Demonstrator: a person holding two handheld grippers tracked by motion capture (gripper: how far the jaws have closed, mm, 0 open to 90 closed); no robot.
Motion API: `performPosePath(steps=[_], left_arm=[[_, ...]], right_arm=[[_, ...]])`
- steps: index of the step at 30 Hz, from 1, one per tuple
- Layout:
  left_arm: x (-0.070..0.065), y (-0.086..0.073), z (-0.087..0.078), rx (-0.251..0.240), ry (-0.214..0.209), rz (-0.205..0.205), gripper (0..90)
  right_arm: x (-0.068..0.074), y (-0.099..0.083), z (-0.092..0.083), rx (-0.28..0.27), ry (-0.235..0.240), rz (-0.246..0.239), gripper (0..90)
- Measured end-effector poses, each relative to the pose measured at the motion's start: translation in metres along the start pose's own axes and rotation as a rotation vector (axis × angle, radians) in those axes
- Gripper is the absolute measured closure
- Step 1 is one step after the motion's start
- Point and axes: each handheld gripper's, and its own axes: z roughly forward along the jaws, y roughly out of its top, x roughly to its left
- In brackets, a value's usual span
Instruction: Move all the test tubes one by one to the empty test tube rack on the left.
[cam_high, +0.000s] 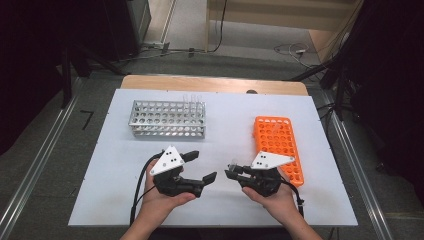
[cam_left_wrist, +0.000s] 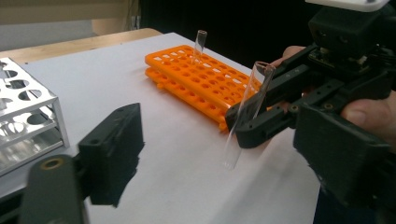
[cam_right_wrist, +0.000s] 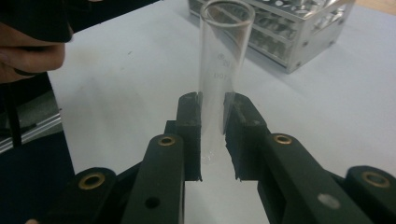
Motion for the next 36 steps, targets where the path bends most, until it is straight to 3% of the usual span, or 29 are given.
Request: performPosePath(steps=[13,27,36], left_arm=[[-0.013,-0.002,0.013,0.024,-0.029,0.03,42.0],[-0.017,-0.004,0.017,0.027,-0.057,0.06,72.3],[-0.018,-0.005,0.017,0.019,-0.037,0.074,75.3]], right_arm=[[0.023,0.007,0.017,0.024,0.052,-0.022,74.2],[0.029,0.009,0.02,0.031,0.087,-0.016,74.2],[0.028,0.008,0.021,0.028,0.094,-0.009,73.9]])
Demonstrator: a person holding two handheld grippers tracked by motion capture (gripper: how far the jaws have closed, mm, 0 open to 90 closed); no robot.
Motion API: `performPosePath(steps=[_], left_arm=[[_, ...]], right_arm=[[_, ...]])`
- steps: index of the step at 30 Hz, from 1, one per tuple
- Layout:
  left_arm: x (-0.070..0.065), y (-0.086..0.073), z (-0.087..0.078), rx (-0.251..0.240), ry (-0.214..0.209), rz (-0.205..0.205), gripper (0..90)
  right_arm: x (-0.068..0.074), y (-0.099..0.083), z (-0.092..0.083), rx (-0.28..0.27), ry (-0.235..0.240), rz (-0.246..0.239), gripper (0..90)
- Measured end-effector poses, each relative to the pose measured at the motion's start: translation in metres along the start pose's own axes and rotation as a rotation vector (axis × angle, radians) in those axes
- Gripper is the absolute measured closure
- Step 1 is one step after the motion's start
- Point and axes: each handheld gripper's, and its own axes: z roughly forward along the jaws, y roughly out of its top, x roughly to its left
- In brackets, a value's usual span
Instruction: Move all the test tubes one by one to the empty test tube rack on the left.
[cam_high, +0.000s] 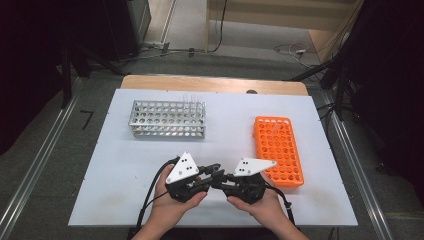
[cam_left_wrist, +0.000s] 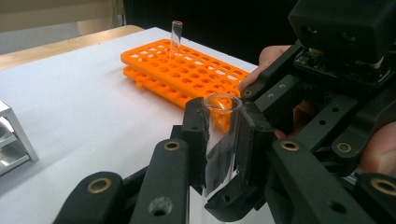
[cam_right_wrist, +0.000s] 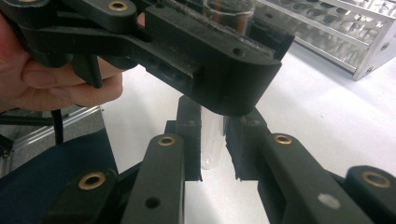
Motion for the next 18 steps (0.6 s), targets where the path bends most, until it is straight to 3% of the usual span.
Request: performPosePath(steps=[8,14,18], left_arm=[[0.008,0.0,-0.004,-0.009,0.013,-0.017,75.5],[0.017,0.0,-0.009,-0.018,0.036,-0.026,75.5],[0.024,0.001,-0.014,-0.021,0.053,-0.034,75.5]], right_arm=[[0.0,-0.002,-0.002,-0.008,0.002,-0.005,61.8],[-0.005,-0.003,-0.01,-0.029,-0.016,-0.006,34.5],[-0.015,-0.007,-0.018,-0.033,-0.054,0.001,18.1]])
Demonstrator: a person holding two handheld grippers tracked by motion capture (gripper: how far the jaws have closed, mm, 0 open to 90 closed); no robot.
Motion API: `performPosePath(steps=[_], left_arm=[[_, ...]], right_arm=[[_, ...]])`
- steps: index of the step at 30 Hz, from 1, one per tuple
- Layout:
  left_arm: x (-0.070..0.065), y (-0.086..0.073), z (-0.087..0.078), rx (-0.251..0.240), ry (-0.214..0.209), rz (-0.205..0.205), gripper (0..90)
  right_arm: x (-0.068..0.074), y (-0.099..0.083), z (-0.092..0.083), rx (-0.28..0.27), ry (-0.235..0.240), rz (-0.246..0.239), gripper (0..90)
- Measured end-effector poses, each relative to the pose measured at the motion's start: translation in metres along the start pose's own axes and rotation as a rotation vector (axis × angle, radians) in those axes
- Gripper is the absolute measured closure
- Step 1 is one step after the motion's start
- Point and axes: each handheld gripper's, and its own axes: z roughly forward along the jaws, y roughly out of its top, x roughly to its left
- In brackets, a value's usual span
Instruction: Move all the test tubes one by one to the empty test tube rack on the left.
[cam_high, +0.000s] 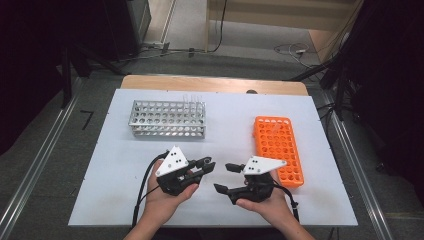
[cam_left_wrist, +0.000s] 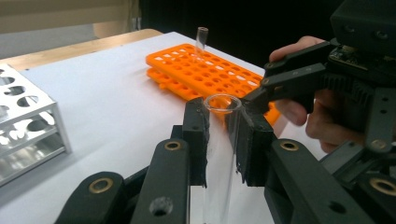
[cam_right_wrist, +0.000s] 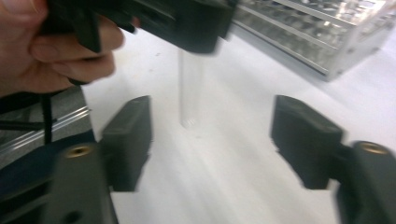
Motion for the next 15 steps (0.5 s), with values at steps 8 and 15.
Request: performPosePath(steps=[8,15], left_arm=[[0.02,0.006,-0.01,-0.018,0.046,-0.016,75.6],[0.042,0.014,-0.017,-0.036,0.089,-0.031,75.6]], right_arm=[[-0.023,-0.012,-0.029,-0.018,-0.039,0.033,0.0],[-0.038,-0.024,-0.056,-0.044,-0.099,0.054,0.0]])
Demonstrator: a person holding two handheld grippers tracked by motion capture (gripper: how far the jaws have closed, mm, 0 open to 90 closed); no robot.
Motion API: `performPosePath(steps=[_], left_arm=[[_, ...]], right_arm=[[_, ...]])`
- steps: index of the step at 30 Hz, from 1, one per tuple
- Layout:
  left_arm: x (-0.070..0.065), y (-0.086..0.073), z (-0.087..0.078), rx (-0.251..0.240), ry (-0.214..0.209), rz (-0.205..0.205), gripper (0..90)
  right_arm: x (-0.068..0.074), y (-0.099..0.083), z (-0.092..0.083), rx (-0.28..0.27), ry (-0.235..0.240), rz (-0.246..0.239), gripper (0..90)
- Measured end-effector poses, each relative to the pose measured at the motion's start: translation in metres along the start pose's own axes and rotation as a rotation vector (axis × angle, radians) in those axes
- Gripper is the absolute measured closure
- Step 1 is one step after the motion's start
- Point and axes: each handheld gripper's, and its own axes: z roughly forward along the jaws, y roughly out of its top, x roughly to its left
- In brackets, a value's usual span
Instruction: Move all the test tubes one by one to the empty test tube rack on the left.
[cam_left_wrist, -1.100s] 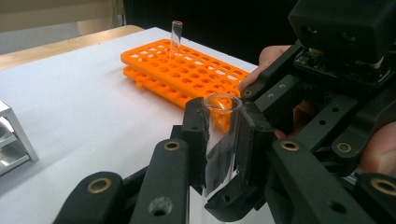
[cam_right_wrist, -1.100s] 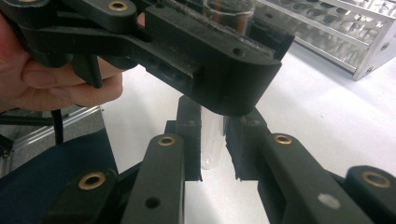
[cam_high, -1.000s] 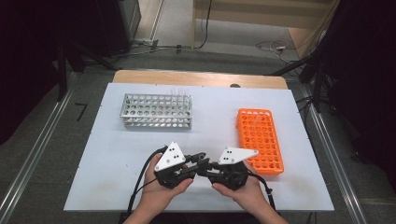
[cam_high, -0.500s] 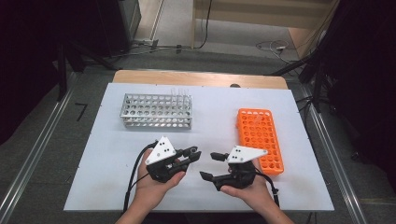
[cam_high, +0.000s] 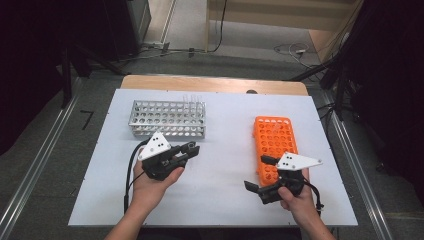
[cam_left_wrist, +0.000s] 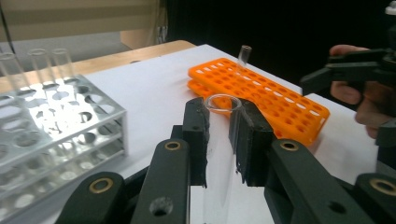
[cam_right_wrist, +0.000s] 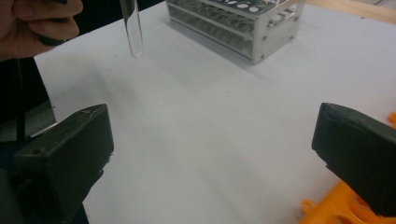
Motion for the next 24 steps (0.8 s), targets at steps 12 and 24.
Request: performPosePath(steps=[12,24], left_arm=[[0.04,0.014,0.003,-0.018,0.08,-0.035,75.6],[0.075,0.027,0.01,-0.037,0.143,-0.056,75.5]], right_arm=[[-0.021,-0.017,-0.035,-0.03,-0.084,0.05,0.0],[-0.037,-0.027,-0.046,-0.033,-0.131,0.066,0.0]])
